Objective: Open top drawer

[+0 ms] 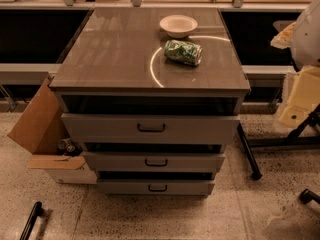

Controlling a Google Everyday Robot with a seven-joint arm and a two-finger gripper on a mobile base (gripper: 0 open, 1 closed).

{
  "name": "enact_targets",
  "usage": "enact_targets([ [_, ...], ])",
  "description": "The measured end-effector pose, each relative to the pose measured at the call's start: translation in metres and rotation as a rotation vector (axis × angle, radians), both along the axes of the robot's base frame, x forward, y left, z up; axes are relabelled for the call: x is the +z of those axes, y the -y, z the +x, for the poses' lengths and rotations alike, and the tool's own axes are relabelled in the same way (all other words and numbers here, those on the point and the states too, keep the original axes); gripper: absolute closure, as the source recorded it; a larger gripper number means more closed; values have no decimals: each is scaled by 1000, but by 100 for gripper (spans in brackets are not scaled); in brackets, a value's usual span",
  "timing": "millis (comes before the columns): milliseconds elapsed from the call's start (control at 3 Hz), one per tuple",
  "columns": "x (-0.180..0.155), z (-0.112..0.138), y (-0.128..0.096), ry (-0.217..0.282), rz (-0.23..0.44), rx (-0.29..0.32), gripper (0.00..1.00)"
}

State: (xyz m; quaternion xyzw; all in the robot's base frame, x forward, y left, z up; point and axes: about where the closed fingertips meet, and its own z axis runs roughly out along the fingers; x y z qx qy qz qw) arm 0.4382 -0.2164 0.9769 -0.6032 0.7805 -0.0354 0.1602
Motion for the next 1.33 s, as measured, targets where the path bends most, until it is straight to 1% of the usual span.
enact_targets([
  [333,0,0,0,0,0,0,0],
  [667,-28,-5,-14,-2,33,30,0],
  [1000,-88,-16,-59,-14,134,104,0],
  [1333,-168,-29,-108,-92,219,170,0],
])
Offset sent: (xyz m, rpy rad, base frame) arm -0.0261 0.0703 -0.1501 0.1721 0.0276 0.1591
